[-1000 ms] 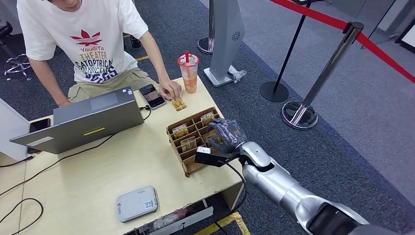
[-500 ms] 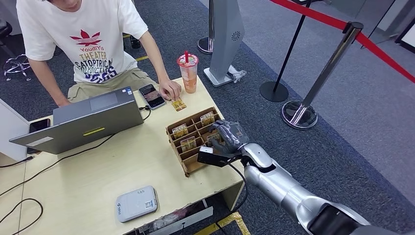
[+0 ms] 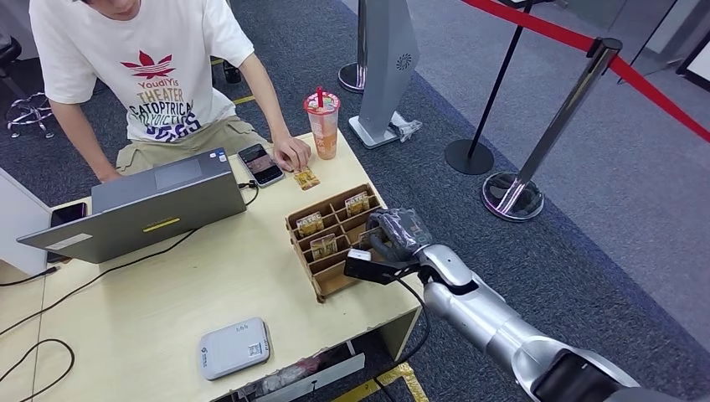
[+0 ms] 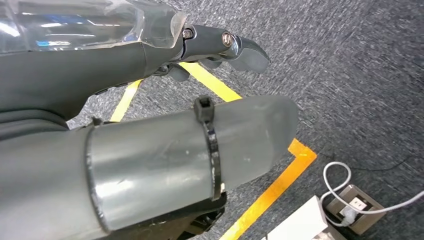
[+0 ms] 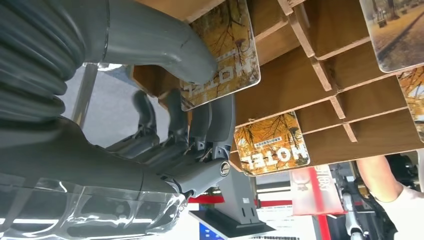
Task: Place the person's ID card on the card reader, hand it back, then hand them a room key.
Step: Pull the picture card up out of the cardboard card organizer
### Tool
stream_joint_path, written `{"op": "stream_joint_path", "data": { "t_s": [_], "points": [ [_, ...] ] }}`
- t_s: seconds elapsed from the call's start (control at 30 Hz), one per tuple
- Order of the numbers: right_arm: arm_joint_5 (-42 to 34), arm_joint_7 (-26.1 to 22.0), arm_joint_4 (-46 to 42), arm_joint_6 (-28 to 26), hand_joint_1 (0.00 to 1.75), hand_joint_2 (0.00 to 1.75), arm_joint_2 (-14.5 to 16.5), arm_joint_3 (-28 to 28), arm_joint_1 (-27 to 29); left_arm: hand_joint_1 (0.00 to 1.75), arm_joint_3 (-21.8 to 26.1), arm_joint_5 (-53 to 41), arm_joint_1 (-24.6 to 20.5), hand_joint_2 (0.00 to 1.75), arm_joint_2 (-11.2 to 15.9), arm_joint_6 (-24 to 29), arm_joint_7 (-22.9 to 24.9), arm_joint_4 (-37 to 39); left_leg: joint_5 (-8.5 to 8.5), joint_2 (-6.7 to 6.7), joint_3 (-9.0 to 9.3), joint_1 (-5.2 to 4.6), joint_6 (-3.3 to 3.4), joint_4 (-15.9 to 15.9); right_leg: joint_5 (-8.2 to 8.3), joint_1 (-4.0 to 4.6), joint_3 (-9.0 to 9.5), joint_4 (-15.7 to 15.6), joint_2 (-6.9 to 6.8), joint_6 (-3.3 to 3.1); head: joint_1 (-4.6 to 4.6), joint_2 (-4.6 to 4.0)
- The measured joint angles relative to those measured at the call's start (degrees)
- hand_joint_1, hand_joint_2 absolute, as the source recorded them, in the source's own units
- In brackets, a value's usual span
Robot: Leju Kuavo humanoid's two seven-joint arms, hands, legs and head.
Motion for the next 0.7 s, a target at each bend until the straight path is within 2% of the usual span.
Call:
{"op": "stream_joint_path", "data": {
  "t_s": [0.17,0.37,0.53,0.7],
  "points": [
    [-0.1,0.0,0.0,0.5,1.52,1.75,0.0,-0.4,0.0,0.0,0.0,0.2,-0.4,0.0,0.1,-0.3,-0.9,0.4,0.0,0.04,0.03,0.0,0.0,0.0,0.0,0.0,0.01,0.0,0.03,0.0,0.0,0.0],
    [-0.2,-0.2,0.2,1.6,1.57,1.75,0.0,-0.7,-0.2,0.0,2.8,0.4,-3.1,0.0,0.8,-1.6,-3.6,5.8,0.0,0.05,0.05,0.01,0.0,0.0,0.01,0.01,0.03,0.0,0.05,0.0,0.0,0.0],
    [-1.0,-0.5,0.6,2.5,1.56,1.75,0.0,-0.9,-0.6,0.0,6.4,-0.3,-4.2,0.0,1.1,-2.4,-2.3,9.2,0.0,0.07,0.07,0.0,0.0,0.0,0.01,0.0,0.05,0.0,0.06,0.0,0.01,0.0],
    [-4.4,-2.2,1.1,6.2,1.54,1.75,-0.1,-1.1,-1.9,0.0,10.0,-2.2,-5.0,0.0,1.2,-3.3,-0.7,11.3,0.0,0.11,0.08,0.0,0.0,0.0,0.01,0.0,0.05,0.0,0.09,0.0,0.0,0.0]
  ]
}}
